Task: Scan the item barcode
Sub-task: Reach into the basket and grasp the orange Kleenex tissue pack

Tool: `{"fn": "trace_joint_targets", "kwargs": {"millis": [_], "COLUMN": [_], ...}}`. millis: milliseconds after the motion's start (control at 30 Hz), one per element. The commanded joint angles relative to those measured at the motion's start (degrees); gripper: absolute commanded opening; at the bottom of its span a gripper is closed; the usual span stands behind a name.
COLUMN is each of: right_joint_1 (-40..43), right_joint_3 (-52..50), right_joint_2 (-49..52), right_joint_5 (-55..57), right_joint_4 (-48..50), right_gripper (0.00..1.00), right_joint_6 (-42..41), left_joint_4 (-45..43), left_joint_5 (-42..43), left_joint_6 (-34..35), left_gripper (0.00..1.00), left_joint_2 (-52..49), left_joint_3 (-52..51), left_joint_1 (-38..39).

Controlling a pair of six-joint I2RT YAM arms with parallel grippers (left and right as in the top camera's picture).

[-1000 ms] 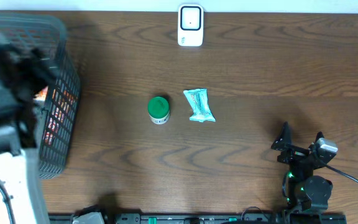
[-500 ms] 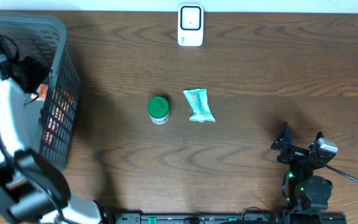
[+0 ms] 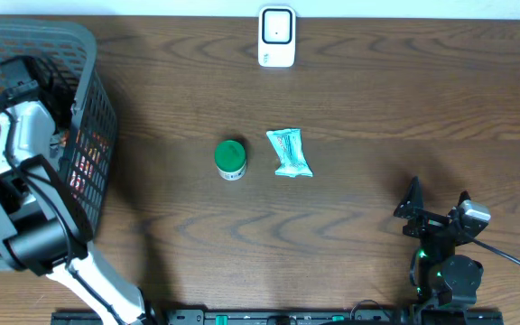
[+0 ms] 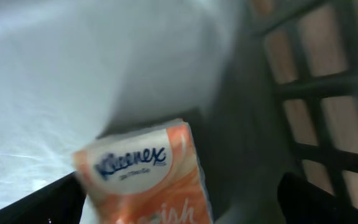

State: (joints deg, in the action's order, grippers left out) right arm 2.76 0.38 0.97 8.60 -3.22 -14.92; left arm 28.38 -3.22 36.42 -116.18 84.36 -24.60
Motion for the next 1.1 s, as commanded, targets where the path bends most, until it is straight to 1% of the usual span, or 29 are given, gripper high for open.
{"fn": "trace_joint_targets", "kwargs": {"millis": [0, 200, 267, 333, 400, 467, 533, 567, 667, 767, 967, 1067], "right_joint_1": [0.2, 0.2, 0.2, 0.2, 0.2, 0.2, 0.2, 0.2, 0.2, 0.2, 0.2, 0.2], "right_joint_3": [-0.07, -0.07, -0.07, -0.07, -0.07, -0.07, -0.07, -0.07, -0.07, -0.07, -0.07, -0.07], "right_joint_2": [-0.33, -0.33, -0.33, -0.33, -0.33, -0.33, -0.33, -0.33, -0.33, -0.33, -0.33, -0.33], "right_joint_5": [0.11, 0.11, 0.11, 0.11, 0.11, 0.11, 0.11, 0.11, 0.11, 0.11, 0.11, 0.11], "right_joint_4": [-0.22, -0.22, -0.22, -0.22, -0.22, -0.22, -0.22, -0.22, -0.22, -0.22, -0.22, -0.22], "right_gripper": [0.99, 0.99, 0.99, 0.99, 0.99, 0.99, 0.99, 0.99, 0.99, 0.99, 0.99, 0.99], "right_joint_6": [-0.72, -0.72, -0.72, -0.72, -0.72, -0.72, -0.72, -0.72, -0.72, -0.72, -0.72, -0.72], "left_joint_4": [-0.24, 0.07, 0.92, 1.6, 2.67, 3.96, 5.22, 5.92, 7.43, 9.01, 11.76, 12.79], "left_joint_5": [-0.83, -0.44, -0.48, -0.46, -0.48, -0.48, -0.5, -0.5, -0.52, -1.03, -2.19, -2.43], "left_joint_6": [3.37, 3.32, 3.3, 3.15, 3.08, 3.08, 3.06, 2.93, 1.49, 0.44, -0.83, -0.79], "left_gripper": [0.98, 0.99, 0.88, 0.81, 0.72, 0.68, 0.67, 0.67, 0.61, 0.57, 0.57, 0.54], "left_joint_2": [-2.86, -5.73, -5.66, -5.38, -4.87, -3.82, -2.23, -0.9, 3.63, 9.97, 25.35, 30.8], "left_joint_3": [0.26, 0.26, 0.26, 0.26, 0.26, 0.26, 0.26, 0.26, 0.26, 0.26, 0.26, 0.26], "left_joint_1": [0.74, 0.94, 0.9, 0.9, 0.87, 0.76, 0.5, 0.28, -0.44, -1.49, -3.76, -4.37]}}
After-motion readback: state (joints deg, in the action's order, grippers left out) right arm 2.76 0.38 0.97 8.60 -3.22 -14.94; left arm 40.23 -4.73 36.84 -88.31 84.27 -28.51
